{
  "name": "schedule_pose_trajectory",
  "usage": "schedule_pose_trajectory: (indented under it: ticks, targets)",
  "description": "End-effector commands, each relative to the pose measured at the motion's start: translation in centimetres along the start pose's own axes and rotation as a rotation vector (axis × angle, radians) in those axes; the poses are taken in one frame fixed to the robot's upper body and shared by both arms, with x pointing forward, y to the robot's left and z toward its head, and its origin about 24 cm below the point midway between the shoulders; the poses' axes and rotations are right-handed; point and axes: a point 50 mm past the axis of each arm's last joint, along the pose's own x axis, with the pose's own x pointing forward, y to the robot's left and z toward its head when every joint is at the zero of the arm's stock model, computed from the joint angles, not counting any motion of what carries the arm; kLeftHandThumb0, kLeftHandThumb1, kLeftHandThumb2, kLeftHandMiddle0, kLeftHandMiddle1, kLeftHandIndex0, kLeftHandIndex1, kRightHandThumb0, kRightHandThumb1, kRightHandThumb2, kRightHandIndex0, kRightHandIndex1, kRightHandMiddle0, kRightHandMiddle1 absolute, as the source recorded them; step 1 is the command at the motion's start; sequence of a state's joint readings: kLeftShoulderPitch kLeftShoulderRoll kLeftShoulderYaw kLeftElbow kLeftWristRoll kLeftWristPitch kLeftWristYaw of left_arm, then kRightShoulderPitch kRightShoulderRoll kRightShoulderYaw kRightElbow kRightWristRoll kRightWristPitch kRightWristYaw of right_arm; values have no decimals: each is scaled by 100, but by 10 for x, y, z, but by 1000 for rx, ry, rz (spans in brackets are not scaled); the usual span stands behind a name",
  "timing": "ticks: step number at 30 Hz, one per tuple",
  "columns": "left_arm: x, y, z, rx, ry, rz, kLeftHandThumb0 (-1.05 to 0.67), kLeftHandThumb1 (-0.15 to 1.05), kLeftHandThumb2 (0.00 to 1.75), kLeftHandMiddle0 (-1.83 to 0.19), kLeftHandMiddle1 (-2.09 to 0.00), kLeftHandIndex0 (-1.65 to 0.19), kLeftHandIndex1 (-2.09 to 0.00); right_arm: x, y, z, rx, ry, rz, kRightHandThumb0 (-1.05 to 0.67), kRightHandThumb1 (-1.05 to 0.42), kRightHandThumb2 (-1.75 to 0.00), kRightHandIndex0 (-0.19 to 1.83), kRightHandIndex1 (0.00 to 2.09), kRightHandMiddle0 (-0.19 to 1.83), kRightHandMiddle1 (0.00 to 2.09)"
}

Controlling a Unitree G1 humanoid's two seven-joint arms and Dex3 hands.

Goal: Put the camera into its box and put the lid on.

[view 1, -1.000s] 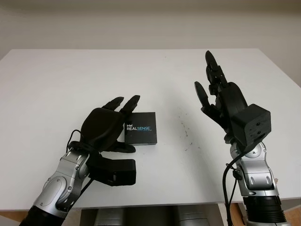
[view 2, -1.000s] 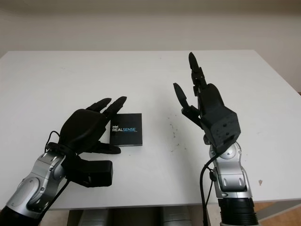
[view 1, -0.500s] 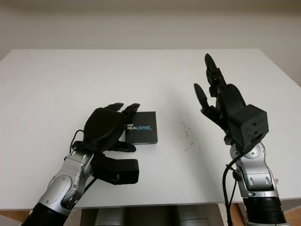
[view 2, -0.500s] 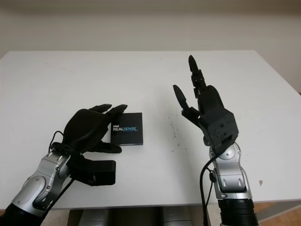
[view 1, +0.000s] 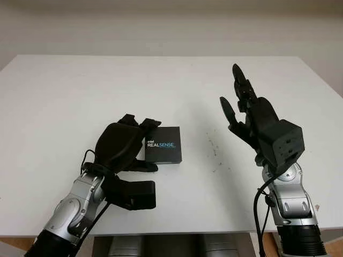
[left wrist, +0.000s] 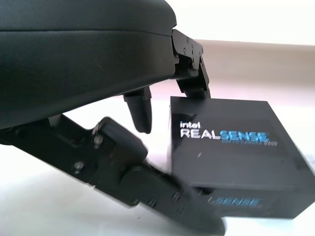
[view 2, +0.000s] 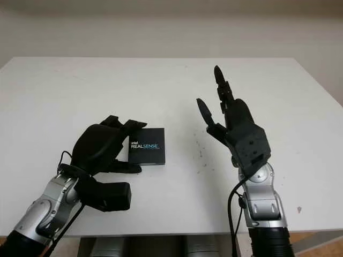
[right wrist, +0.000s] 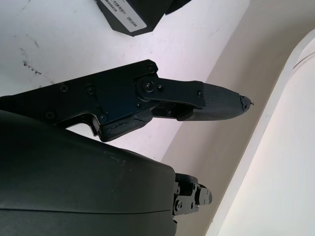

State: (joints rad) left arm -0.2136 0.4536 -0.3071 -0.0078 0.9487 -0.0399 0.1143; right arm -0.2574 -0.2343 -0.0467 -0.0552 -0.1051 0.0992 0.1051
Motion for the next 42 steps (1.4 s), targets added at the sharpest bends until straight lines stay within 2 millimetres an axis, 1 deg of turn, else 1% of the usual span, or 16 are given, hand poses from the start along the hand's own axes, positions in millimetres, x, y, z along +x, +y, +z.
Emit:
schedule_pose_trajectory:
  ticks: [1, 2, 6, 14, 23, 28, 30, 31, 33, 37, 42]
  targets:
    - [4, 4, 3, -28, -5, 57, -50, 105, 33, -1, -207, 3, -189, 0, -1, 5, -1, -17, 2, -74, -105, -52, -7, 5, -5, 5]
    - [4, 4, 3, -36, -6, 67, -46, 105, 37, -3, -208, 7, -200, -1, 0, 5, 4, -13, 6, -73, -105, -52, -7, 5, -5, 5]
    - [4, 5, 2, -38, -9, 91, -38, 105, 41, -3, -209, 8, -208, -1, 0, 4, 18, -3, 15, -74, -105, -51, -9, 4, -7, 4]
    - [3, 4, 0, -3, -14, 98, -37, 105, 40, -3, -209, 7, -209, -2, -1, 3, 8, -5, 23, -75, -105, -52, -10, 5, -7, 5]
    - [4, 4, 0, -5, -4, 109, -37, 105, 33, -9, -209, 1, -206, -3, -1, 2, 32, -8, 38, -75, -105, -50, -11, 4, -8, 5]
    - [9, 16, -1, -210, 66, 62, -35, 105, 35, -2, -209, 5, -202, -2, 0, 3, 36, -10, 44, -75, -105, -50, -12, 4, -9, 5]
    - [10, 21, -1, -278, 75, 53, -32, 105, 32, -6, -209, 2, -207, -2, 0, 3, 32, -10, 43, -76, -105, -50, -12, 5, -8, 5]
    - [12, 24, -2, -347, 90, 41, -31, 105, 32, -7, -209, 1, -208, -2, 0, 3, 29, -8, 43, -76, -105, -50, -11, 5, -8, 5]
    - [14, 30, -3, -433, 99, 17, -26, 105, 32, -9, -209, -1, -209, -1, 0, 2, 30, -11, 45, -77, -105, -50, -11, 5, -8, 5]
    - [16, 36, -5, -505, 101, -3, -22, 105, 32, -12, -209, -2, -209, -1, 0, 2, 32, -13, 47, -77, -105, -50, -11, 5, -8, 5]
    - [16, 38, -6, -542, 116, -26, -22, 105, 33, -14, -209, -1, -209, -1, 0, 1, 37, -8, 51, -77, -105, -49, -12, 5, -9, 5]
